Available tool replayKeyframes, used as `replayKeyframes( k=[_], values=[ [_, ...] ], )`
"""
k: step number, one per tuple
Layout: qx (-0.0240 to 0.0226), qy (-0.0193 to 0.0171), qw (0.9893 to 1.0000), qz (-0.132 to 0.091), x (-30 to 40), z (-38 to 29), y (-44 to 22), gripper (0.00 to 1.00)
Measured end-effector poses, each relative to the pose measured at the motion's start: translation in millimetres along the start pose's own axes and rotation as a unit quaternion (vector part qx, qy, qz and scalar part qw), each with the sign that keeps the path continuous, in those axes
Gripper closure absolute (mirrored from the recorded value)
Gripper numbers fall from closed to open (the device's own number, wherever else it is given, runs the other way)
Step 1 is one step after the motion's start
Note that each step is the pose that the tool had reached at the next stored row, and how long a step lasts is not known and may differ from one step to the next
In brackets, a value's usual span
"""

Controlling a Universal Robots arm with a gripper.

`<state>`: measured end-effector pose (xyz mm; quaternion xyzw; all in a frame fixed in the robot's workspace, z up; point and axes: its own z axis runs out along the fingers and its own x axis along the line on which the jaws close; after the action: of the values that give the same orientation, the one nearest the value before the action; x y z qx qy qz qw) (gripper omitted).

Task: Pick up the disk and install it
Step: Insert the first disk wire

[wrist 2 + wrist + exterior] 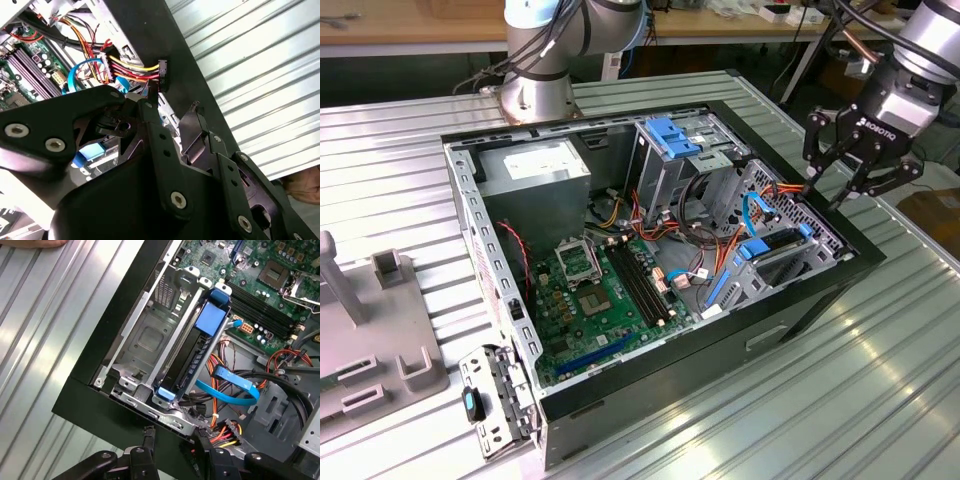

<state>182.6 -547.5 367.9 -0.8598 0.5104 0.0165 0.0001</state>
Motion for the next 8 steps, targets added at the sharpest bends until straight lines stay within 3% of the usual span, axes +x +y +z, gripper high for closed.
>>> replayKeyframes(
  k=[3,6,8],
  values=[
    [0.0000,0.0001,1.0000,-0.002,-0.2,0.8,-0.2,0.56],
    [-0.0013,0.0008,0.9989,-0.046,-2.0,2.2,-1.2,0.56],
    [-0.0015,0.0009,0.9986,-0.052,-3.1,2.4,-1.8,0.56]
  ],
)
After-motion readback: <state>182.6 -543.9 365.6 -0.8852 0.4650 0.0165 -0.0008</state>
